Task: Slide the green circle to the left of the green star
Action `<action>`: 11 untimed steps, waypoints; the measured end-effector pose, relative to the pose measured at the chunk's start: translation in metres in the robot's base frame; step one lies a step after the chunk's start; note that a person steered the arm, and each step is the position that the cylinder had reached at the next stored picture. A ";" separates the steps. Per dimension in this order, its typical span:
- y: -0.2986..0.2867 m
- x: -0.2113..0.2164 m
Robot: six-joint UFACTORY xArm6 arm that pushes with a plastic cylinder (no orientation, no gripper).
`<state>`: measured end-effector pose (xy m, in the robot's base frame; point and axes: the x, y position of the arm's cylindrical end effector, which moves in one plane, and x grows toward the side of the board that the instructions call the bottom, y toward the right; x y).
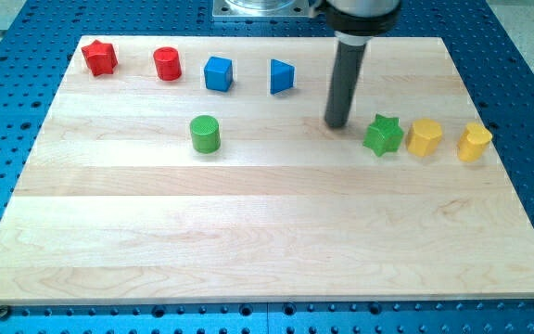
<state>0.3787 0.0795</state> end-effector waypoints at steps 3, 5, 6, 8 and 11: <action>-0.188 -0.021; -0.146 0.028; -0.074 0.031; -0.136 0.070; -0.074 0.070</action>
<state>0.4485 0.0059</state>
